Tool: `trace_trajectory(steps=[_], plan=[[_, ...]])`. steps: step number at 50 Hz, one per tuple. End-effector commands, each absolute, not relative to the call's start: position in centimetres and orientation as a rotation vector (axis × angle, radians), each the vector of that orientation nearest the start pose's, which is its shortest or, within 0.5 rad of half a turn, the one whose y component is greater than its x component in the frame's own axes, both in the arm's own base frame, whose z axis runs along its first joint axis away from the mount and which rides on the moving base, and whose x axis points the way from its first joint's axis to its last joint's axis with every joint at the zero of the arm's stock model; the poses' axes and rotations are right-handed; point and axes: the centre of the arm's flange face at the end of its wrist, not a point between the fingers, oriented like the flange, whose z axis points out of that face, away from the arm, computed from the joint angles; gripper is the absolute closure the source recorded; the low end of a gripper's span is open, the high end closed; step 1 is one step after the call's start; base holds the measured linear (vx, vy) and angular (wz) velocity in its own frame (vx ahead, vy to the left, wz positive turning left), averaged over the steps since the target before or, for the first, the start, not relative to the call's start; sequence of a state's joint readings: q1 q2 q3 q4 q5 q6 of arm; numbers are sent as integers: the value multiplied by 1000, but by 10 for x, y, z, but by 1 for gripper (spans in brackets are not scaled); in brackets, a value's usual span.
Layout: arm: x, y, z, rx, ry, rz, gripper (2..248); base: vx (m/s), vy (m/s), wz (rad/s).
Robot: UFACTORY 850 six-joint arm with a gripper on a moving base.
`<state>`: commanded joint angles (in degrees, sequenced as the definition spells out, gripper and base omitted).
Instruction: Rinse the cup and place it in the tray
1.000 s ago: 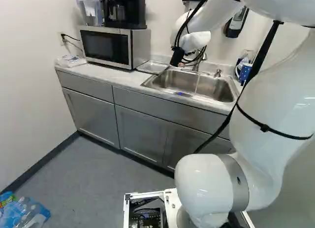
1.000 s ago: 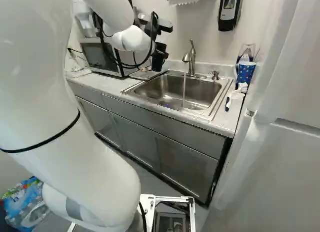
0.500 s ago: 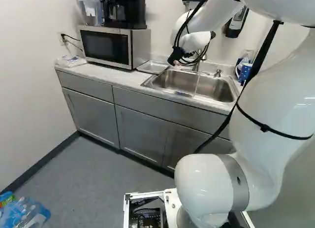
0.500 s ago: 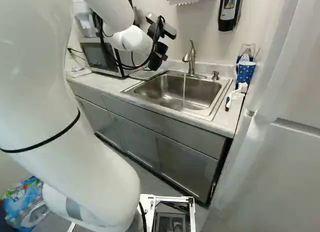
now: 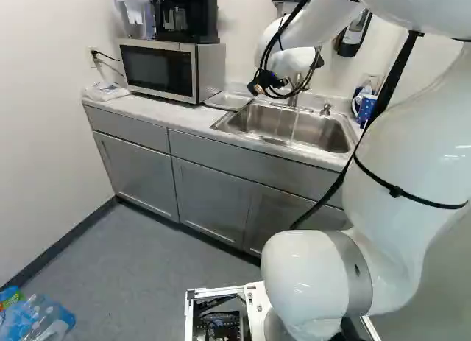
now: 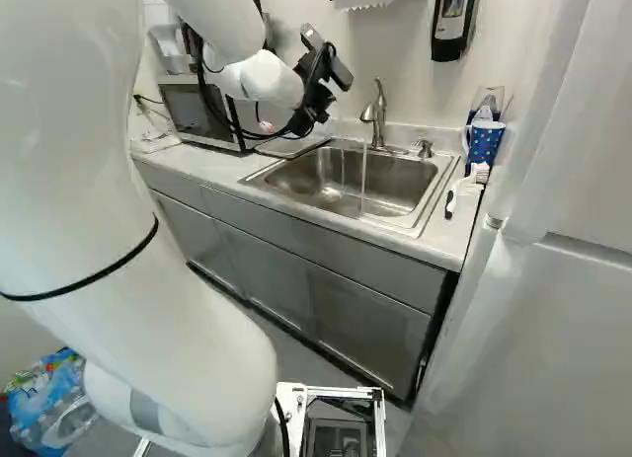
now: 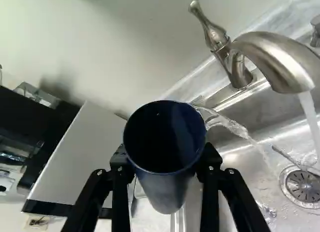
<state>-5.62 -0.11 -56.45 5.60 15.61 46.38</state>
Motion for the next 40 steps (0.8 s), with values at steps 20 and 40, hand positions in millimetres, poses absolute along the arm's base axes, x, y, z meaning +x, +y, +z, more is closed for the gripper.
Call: trace_trajectory(steps=[20, 40], plan=[[521, -54, 615, -1776, 1256, -1392, 124, 0, 0, 0], [521, -54, 615, -1592, 1398, -1272, 124, 0, 0, 0]])
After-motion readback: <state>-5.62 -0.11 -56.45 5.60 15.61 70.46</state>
